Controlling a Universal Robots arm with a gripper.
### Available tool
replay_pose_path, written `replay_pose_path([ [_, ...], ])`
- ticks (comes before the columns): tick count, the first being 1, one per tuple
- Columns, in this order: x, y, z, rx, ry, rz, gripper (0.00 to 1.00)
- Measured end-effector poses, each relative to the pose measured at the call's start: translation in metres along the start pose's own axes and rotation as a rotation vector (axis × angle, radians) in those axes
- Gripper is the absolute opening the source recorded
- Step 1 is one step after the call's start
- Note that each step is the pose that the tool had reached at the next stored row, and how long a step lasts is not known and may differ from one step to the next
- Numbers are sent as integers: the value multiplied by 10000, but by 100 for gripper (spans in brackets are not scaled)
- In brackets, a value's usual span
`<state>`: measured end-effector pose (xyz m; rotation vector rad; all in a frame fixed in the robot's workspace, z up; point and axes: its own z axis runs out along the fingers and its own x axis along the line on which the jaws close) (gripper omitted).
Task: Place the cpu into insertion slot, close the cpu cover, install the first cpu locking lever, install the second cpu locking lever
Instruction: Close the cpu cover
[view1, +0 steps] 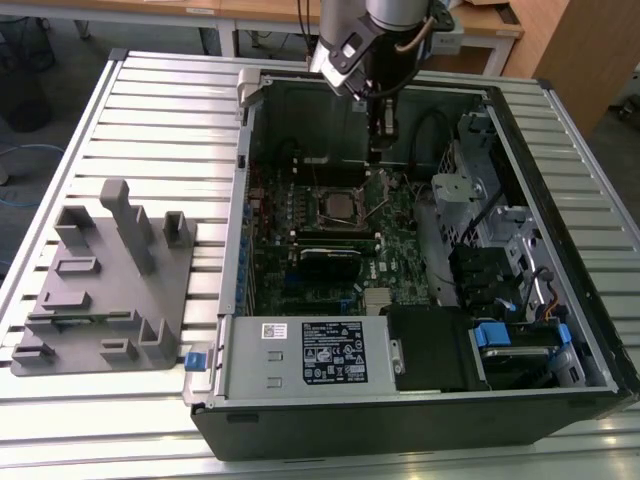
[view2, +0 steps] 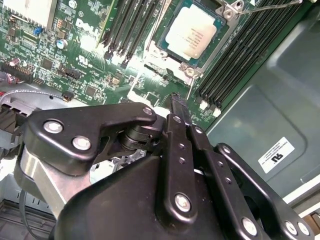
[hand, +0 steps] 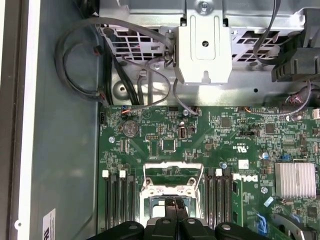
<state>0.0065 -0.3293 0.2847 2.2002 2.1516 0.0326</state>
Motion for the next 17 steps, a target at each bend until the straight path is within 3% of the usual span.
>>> replay_pose_path([
  [13, 4, 171, 19, 0, 5, 0, 11],
  [17, 4, 188, 21, 1, 4, 0, 11],
])
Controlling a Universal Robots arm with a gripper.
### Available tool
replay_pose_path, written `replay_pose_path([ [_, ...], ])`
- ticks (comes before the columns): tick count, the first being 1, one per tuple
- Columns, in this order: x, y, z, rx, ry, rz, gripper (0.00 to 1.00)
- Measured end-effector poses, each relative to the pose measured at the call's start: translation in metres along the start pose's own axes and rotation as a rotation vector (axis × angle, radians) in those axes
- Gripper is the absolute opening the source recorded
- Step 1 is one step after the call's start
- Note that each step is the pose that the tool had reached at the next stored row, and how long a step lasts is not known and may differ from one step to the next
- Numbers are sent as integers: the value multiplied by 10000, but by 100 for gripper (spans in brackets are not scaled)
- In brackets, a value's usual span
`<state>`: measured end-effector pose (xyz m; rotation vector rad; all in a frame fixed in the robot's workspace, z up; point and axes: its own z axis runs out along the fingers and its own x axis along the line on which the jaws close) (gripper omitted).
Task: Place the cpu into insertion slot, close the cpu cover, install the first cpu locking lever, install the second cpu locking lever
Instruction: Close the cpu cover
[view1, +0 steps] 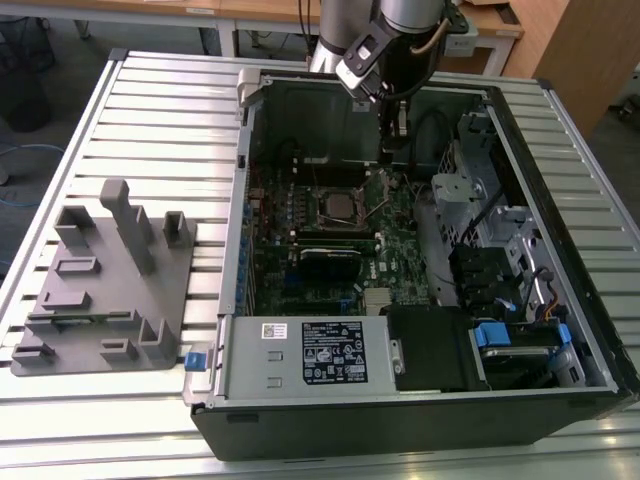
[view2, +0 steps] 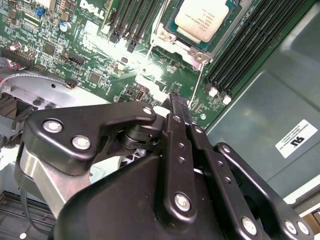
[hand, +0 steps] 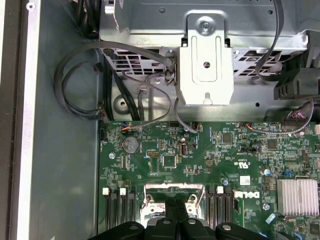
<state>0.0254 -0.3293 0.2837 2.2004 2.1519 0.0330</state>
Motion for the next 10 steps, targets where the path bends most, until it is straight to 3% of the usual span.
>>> replay_pose_path([
  [10, 1, 16, 2, 0, 0, 0, 11],
])
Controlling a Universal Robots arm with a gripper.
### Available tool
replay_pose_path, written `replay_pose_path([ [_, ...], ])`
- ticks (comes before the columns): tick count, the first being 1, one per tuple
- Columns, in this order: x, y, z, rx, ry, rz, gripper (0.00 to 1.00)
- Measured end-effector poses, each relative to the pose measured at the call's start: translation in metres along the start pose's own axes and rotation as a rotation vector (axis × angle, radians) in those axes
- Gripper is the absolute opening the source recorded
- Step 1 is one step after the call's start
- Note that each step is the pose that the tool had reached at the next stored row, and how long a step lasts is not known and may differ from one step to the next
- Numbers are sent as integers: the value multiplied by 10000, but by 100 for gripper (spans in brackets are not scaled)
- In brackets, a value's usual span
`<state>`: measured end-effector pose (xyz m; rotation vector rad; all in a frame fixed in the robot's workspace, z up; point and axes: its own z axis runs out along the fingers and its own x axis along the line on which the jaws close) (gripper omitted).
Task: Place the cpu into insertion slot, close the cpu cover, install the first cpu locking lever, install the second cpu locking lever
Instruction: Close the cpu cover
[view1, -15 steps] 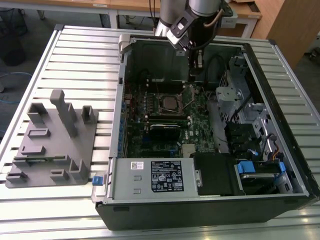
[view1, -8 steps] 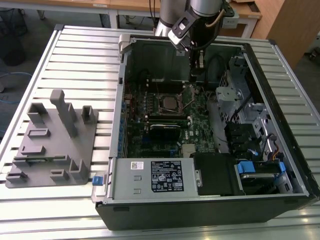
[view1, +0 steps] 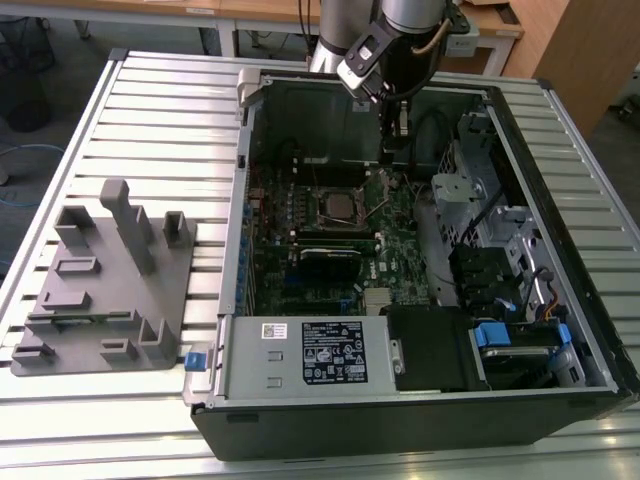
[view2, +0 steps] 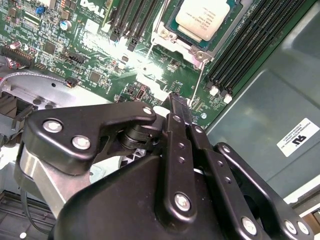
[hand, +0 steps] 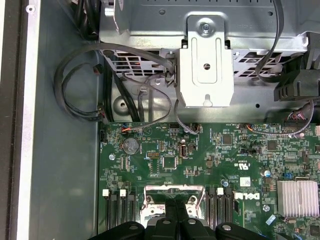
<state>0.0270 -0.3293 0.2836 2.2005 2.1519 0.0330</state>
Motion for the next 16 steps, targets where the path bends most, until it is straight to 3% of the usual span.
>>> replay_pose_path([
  [7, 0, 12, 1, 0, 0, 0, 11],
  [16, 3, 117, 9, 0, 0, 0, 11],
])
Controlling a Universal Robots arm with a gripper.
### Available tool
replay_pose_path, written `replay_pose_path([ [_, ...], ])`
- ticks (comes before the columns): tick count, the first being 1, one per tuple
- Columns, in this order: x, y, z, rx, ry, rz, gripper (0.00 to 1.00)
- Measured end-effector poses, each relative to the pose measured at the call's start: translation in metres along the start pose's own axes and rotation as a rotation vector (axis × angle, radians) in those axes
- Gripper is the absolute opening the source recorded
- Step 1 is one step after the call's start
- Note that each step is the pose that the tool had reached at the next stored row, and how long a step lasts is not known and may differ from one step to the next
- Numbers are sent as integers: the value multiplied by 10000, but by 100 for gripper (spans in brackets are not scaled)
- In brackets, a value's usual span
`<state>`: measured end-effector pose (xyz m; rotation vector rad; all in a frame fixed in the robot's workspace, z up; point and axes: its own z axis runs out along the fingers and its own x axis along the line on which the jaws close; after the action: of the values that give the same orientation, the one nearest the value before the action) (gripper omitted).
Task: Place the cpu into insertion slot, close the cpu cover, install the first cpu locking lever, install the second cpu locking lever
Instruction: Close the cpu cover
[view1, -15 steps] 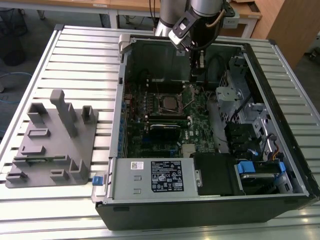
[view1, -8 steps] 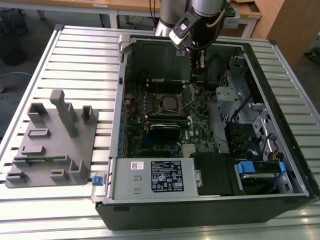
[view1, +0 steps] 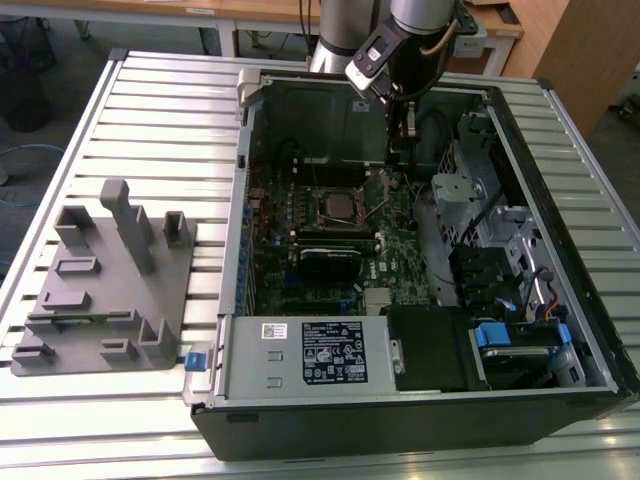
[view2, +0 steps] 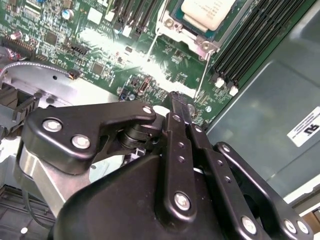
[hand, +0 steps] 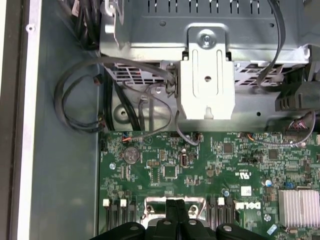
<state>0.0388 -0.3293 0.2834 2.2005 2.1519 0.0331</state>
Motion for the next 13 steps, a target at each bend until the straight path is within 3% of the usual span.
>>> replay_pose_path([
  [13, 1, 61, 5, 0, 1, -1, 11],
])
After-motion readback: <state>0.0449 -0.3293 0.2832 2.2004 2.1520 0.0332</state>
